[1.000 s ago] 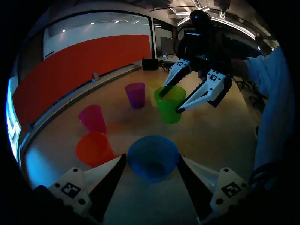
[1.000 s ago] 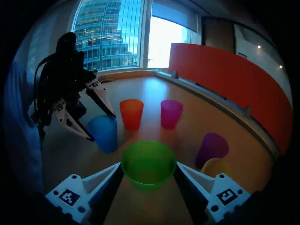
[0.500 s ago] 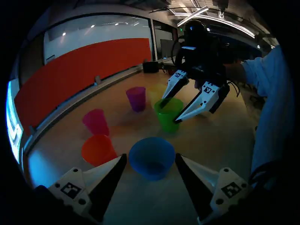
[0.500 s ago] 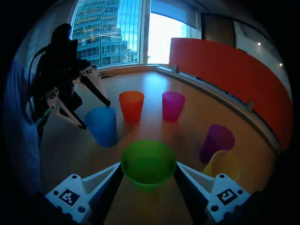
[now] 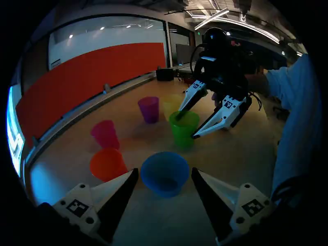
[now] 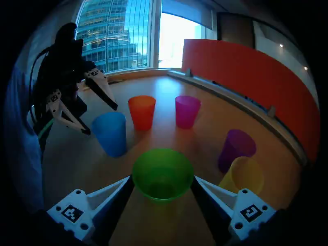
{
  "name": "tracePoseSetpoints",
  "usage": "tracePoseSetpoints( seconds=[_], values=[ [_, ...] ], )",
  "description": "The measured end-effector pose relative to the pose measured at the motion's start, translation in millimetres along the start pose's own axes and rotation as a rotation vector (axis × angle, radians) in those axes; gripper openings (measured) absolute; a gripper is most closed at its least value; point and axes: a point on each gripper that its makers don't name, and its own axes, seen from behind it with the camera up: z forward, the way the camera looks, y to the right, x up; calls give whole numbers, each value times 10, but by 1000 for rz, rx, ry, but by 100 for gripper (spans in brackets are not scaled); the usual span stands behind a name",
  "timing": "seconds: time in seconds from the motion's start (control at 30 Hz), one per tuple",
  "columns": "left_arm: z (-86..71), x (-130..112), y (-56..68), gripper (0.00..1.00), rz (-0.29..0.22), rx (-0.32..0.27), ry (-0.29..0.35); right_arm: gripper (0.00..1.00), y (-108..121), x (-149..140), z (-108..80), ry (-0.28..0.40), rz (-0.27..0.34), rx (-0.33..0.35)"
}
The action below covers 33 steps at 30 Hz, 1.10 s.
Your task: Pour water
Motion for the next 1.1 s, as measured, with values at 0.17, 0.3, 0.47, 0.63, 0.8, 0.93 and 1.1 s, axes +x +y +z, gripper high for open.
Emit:
tracePoseSetpoints(
  seconds=[0.17, 0.3, 0.47, 0.63, 0.8, 0.93, 1.1],
  values=[
    [-63, 2, -32, 97, -4, 18, 4, 100, 12, 32, -113, 16, 9, -16],
    [-142, -2, -78, 96, -16, 42, 10, 100, 25, 63, -240, 34, 34, -27],
    [-280, -3, -171, 96, -42, 71, 20, 100, 63, 95, -412, 56, 54, -54],
    [-424, 11, -342, 96, -80, 116, 37, 100, 96, 163, -582, 88, 72, -85],
    [-566, 28, -515, 96, -118, 163, 62, 100, 152, 208, -744, 117, 91, -125],
    [-679, 38, -681, 96, -135, 218, 84, 100, 216, 241, -858, 144, 111, -170],
    [-789, 34, -897, 96, -151, 296, 112, 100, 287, 259, -947, 180, 150, -229]
  ],
)
